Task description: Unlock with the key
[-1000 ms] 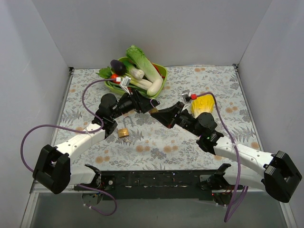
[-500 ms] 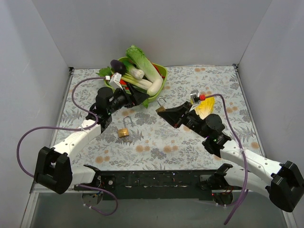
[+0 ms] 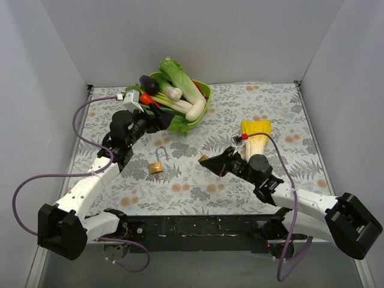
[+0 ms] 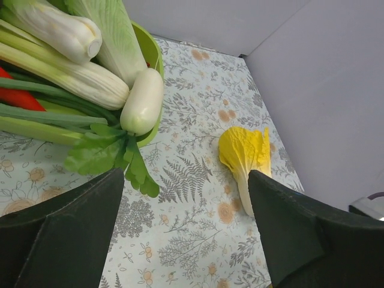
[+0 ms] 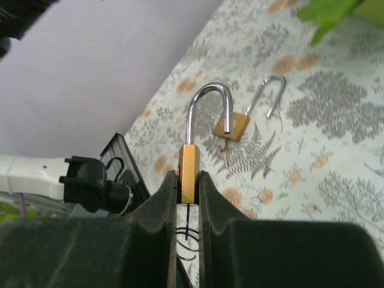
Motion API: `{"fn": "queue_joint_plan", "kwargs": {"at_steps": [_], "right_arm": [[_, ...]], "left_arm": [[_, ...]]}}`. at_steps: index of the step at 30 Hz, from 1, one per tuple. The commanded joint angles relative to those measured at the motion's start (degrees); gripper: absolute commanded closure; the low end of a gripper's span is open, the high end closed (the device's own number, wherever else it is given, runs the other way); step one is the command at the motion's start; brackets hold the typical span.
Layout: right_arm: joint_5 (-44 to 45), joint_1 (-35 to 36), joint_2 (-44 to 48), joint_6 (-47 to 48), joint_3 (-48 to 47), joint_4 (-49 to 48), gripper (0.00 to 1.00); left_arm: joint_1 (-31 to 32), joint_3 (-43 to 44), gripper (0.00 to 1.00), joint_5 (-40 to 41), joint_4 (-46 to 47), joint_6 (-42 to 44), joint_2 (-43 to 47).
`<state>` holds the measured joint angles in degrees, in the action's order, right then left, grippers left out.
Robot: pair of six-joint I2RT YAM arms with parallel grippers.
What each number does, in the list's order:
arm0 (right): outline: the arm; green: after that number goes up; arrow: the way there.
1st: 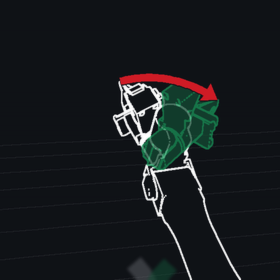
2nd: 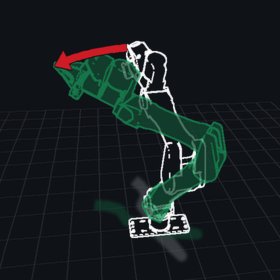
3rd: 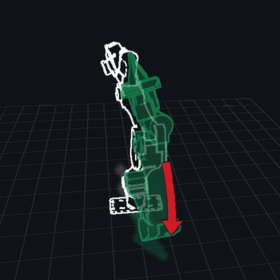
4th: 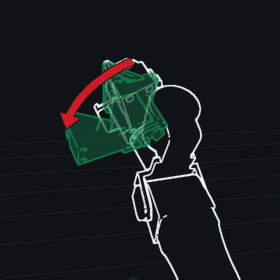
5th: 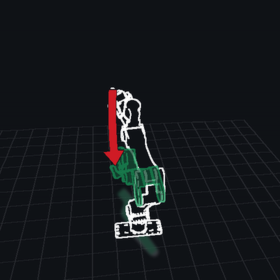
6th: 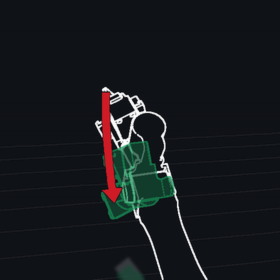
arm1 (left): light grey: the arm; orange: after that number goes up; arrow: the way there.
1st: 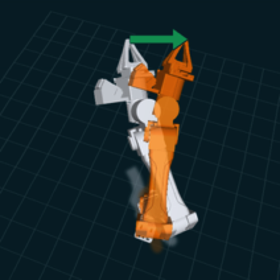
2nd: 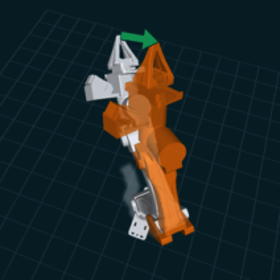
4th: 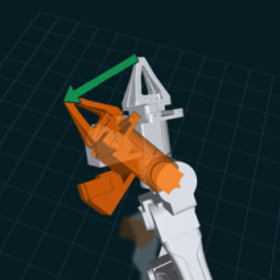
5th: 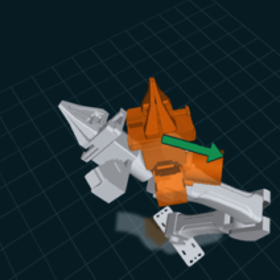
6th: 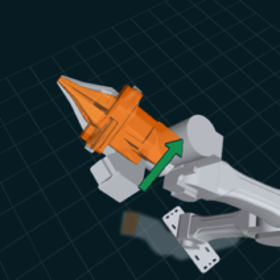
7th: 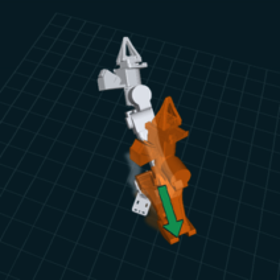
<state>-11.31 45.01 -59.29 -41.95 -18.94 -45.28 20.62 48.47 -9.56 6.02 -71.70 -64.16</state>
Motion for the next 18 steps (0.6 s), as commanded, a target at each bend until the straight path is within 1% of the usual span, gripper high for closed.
{"fn": "queue_joint_plan", "kwargs": {"at_steps": [1, 7, 8, 10, 11, 15, 18], "right_arm": [[-0.7, -0.1, -3.9, -5.9, 4.0, -12.4, 0.99], [-1.4, 0.8, -13.8, -10.1, 7.0, -21.3, 0.99], [-1.6, 1.0, -16.9, -11.3, 7.3, -24.3, 0.99], [-1.6, 1.4, -20.2, -12.6, 7.5, -27.4, 0.99], [-1.7, 1.5, -23.6, -13.3, 7.6, -30.5, 0.99], [-0.4, 2.5, -31.1, -16.3, 6.8, -35.1, 0.99], [0.2, 3.0, -35.4, -17.2, 5.0, -35.5, 0.99]], "left_arm": [[-0.1, 1.5, 0.16, 1.6, -0.7, 2.0, 1.0], [-0.1, 1.3, 0.15, 0.5, -0.4, 1.6, 1.1], [-0.1, 1.5, 0.15, 0.4, -0.5, 1.7, 1.1], [-0.1, 1.5, 0.15, 0.6, -0.6, 1.6, 1.2], [-0.1, 1.5, 0.15, 0.7, -0.7, 1.6, 1.3], [-0.1, 1.6, 0.14, 0.8, -0.8, 1.7, 1.5], [0.0, 1.7, 0.14, 0.9, -1.1, 1.7, 1.5]]}}
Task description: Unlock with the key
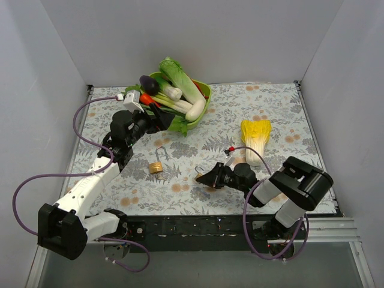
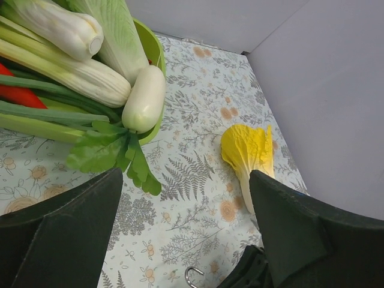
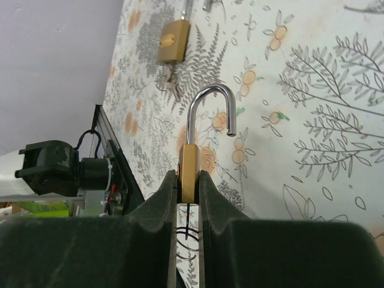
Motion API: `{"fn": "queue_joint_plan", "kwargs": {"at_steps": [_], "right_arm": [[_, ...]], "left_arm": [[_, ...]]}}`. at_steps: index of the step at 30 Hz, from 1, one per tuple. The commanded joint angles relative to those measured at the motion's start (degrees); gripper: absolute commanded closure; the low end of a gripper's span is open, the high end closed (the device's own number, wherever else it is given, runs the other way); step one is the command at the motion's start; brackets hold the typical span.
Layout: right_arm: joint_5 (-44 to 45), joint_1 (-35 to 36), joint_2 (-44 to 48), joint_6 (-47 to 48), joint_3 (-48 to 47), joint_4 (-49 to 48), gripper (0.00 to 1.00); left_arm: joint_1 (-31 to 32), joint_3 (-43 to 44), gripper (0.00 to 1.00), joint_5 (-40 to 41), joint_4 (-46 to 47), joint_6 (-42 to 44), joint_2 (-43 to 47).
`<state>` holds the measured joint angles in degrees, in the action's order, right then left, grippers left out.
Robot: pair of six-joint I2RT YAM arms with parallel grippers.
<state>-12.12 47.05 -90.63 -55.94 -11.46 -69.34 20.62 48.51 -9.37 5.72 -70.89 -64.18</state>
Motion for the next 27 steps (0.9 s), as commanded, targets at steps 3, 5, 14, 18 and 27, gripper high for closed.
{"fn": "queue_joint_plan", "kwargs": {"at_steps": [3, 5, 14, 18, 27], "right_arm": [[0.7, 1.2, -8.5, -4.0, -4.3, -11.9, 0.99], [0.4, 1.3, -11.7, -4.9, -5.9, -12.8, 0.99], [6.3, 1.8, -18.5, -8.9, -11.6, -10.5, 0.99], [10.0, 2.0, -19.1, -9.5, -14.4, -4.4, 0.99], [15.4, 2.0, -19.4, -8.4, -21.4, 6.3, 0.81]], "left_arm": [[0.0, 1.8, 0.14, 1.0, -0.9, 0.8, 1.8], [0.0, 1.8, 0.14, 1.5, -1.1, 1.0, 2.0], [0.8, 2.3, 0.13, 3.2, -1.8, 2.3, 3.2], [1.2, 2.3, 0.13, 3.7, -1.9, 2.5, 3.6], [2.0, 2.5, 0.12, 4.7, -2.3, 3.0, 4.7]]}}
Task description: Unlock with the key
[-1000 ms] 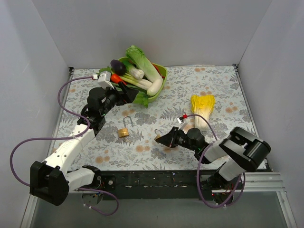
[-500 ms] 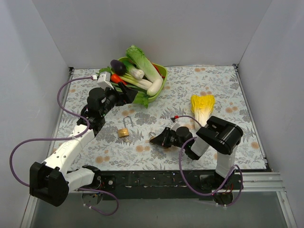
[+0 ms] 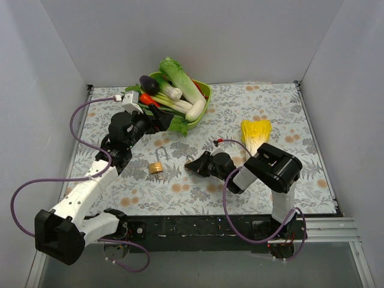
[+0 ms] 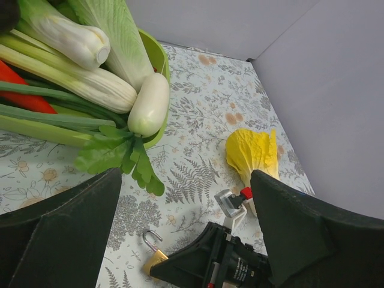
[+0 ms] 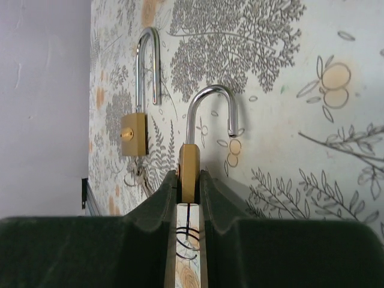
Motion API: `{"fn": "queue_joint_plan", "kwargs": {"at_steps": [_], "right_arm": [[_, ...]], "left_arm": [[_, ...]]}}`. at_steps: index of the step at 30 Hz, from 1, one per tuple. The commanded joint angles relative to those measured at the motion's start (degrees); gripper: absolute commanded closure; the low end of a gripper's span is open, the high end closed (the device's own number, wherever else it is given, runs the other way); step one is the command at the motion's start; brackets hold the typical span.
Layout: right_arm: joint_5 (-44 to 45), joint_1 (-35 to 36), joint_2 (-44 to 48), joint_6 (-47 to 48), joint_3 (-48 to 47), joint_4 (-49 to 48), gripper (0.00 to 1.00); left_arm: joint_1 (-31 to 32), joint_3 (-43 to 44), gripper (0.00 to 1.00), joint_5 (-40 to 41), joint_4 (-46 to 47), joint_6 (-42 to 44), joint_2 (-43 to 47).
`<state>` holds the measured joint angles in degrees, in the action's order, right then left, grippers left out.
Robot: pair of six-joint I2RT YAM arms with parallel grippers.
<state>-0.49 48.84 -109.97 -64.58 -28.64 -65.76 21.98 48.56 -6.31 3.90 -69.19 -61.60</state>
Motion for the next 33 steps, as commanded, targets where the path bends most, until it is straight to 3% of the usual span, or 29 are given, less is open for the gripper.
{"fn": "queue_joint_plan", "kwargs": {"at_steps": [1, 4, 8, 17, 27, 33], "right_arm": [[3.9, 0.2, -0.5, 0.3, -5.4, 3.8, 0.75], [4.0, 0.3, -1.4, 0.0, -6.7, 4.0, 0.57], [7.1, 1.3, -0.3, 0.4, -6.5, 4.3, 0.46], [12.7, 2.7, 4.1, 2.9, -5.0, 7.2, 0.44], [21.4, 4.7, 13.8, 16.1, -5.6, 18.1, 0.42], [24.1, 4.8, 18.6, 22.4, -5.3, 23.2, 0.36]], "left_arm": [[0.6, 2.4, 0.12, 1.6, -0.5, 1.4, 2.2], [0.8, 2.4, 0.10, 2.2, -0.6, 1.6, 2.5], [1.0, 2.6, 0.09, 2.6, -0.8, 2.0, 3.0], [1.3, 2.7, 0.06, 3.5, -1.1, 2.4, 3.5], [1.3, 2.7, 0.02, 4.5, -1.2, 2.7, 3.6], [1.3, 2.6, 0.02, 5.1, -1.3, 2.4, 3.4]]}}
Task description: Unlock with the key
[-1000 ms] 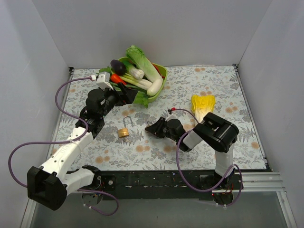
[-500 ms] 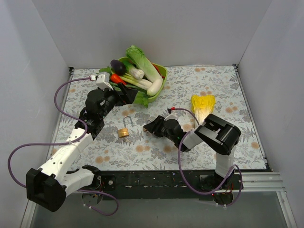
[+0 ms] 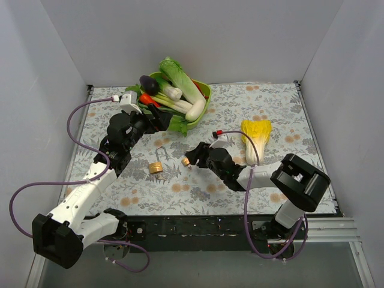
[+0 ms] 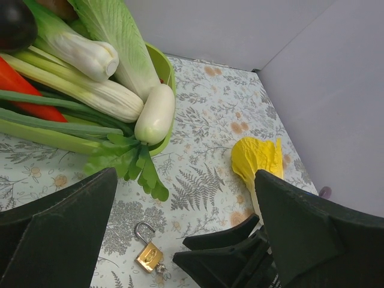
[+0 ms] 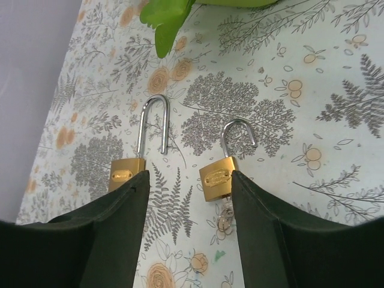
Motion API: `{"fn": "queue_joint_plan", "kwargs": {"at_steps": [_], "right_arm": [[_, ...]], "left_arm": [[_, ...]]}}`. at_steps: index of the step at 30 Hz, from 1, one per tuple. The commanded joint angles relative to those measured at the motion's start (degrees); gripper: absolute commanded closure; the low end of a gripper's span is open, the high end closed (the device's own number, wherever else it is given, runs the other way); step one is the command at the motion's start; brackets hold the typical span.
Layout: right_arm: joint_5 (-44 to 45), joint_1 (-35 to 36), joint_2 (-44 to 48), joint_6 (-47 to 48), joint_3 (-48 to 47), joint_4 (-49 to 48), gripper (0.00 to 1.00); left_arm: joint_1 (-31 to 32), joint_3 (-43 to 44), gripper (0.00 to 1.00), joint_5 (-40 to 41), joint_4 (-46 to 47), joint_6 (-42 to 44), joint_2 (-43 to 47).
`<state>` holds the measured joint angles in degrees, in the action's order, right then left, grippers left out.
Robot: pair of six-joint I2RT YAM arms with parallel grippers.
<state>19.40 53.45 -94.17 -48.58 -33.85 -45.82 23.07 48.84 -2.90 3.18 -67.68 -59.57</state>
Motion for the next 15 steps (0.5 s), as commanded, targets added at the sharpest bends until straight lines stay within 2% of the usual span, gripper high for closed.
{"fn": "queue_joint_plan", "kwargs": {"at_steps": [1, 8, 12, 15], "right_arm": [[3.7, 0.0, 3.6, 7.3, 0.1, 3.2, 0.35], [-4.6, -8.8, 7.2, 12.8, 1.8, 4.3, 0.34], [-4.9, -14.9, 12.9, 16.3, 4.3, 7.3, 0.34], [-6.0, -20.6, 20.9, 19.6, 6.2, 10.4, 0.33]], "left_arm": [[0.2, 2.2, 0.02, 1.8, -0.6, 0.9, 1.4], [-0.2, 1.5, 0.02, 4.1, -0.9, -0.7, 0.7], [-2.2, 0.9, 0.02, 3.2, -0.5, -2.3, -0.6], [-4.4, 0.5, 0.02, 1.2, 0.1, -4.2, -1.2]]}}
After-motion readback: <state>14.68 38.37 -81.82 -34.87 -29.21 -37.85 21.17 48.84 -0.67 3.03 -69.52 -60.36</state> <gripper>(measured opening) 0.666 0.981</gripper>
